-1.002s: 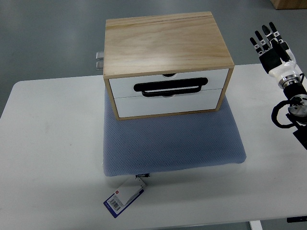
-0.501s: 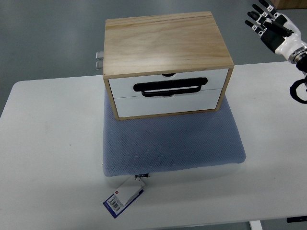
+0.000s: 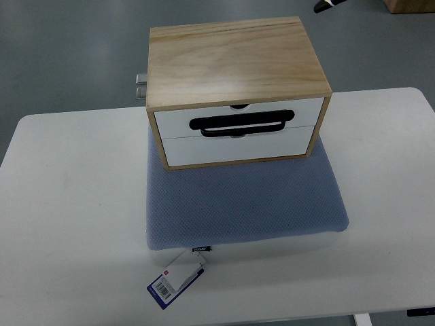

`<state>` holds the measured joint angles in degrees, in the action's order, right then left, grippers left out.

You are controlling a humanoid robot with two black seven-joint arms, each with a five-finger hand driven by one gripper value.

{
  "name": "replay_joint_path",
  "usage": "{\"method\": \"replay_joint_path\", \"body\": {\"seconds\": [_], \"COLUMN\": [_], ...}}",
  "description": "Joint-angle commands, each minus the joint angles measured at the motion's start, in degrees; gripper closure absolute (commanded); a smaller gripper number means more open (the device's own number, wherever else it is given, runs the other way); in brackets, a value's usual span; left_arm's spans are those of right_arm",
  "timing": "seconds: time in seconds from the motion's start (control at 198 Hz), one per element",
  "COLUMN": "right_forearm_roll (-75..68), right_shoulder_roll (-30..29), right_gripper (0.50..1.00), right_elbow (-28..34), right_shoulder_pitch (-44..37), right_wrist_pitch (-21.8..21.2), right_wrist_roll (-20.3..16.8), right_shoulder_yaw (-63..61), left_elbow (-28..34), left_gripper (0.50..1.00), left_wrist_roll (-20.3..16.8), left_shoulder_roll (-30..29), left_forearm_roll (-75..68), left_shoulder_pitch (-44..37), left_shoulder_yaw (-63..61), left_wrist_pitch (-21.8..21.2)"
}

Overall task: Open wood drawer with right hand
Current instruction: 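Move the right hand down to the upper drawer's black handle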

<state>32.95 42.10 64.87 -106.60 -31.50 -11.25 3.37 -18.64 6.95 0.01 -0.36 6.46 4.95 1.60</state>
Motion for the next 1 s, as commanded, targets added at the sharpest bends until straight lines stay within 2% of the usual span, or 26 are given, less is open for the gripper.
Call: {"method": "replay_joint_path", "body": {"seconds": [0.0, 0.066, 0.111, 0.116, 0.207, 0.359, 0.364, 0.379, 0.496, 0.739, 0.997], "right_forearm_roll": [-4.5, -9.6, -9.6, -14.3, -20.2, -23.2, -24.0, -24.5, -27.3, -29.0, -24.4], "right_shoulder_roll": [-1.0, -3.0, -3.0, -4.4, -6.2, -8.9, -10.1, -10.6, -13.1, -15.9, -17.1], "right_gripper": [0.558, 0.56, 0.56, 0.56, 0.56, 0.562, 0.564, 0.564, 0.564, 0.562, 0.56], "right_elbow": [7.7, 10.7, 10.7, 12.6, 15.4, 17.5, 18.1, 18.5, 18.7, 18.6, 17.9], "right_shoulder_pitch": [-9.1, -12.6, -12.6, -14.4, -15.7, -15.8, -15.8, -15.7, -14.4, -8.7, -4.2], "right_wrist_pitch": [-0.2, 0.0, 0.0, 1.1, 3.6, 6.2, 7.7, 8.5, 13.1, 18.9, 20.2], "right_wrist_roll": [-8.3, -12.2, -12.2, -14.6, -17.8, -19.0, -19.3, -19.7, -22.2, -23.4, -22.8], "right_shoulder_yaw": [7.1, 9.2, 9.2, 10.2, 11.6, 13.3, 14.6, 15.2, 16.7, 16.8, 17.2], "left_elbow": [0.0, 0.0, 0.0, 0.0, 0.0, 0.2, 0.3, 0.3, 0.4, 0.5, 0.7], "left_gripper": [0.5, 0.5, 0.5, 0.5, 0.5, 0.5, 0.5, 0.5, 0.5, 0.5, 0.5], "left_wrist_roll": [0.0, 0.0, 0.0, 0.0, 0.0, 0.0, 0.0, 0.0, 0.0, 0.0, 0.0], "left_shoulder_roll": [0.0, 0.0, 0.0, 0.0, 0.0, 0.0, 0.0, 0.0, 0.0, 0.0, 0.0], "left_forearm_roll": [0.1, 0.1, 0.1, 0.1, 0.1, 0.1, 0.1, 0.1, 0.1, 0.2, 0.2], "left_shoulder_pitch": [0.0, 0.0, 0.0, 0.0, 0.0, 0.0, 0.0, 0.0, 0.0, 0.0, 0.0], "left_shoulder_yaw": [0.1, 0.1, 0.1, 0.1, 0.1, 0.1, 0.1, 0.1, 0.1, 0.1, 0.1], "left_wrist_pitch": [0.0, 0.0, 0.0, 0.0, 0.0, 0.0, -0.1, -0.1, -0.1, -0.1, -0.1]}}
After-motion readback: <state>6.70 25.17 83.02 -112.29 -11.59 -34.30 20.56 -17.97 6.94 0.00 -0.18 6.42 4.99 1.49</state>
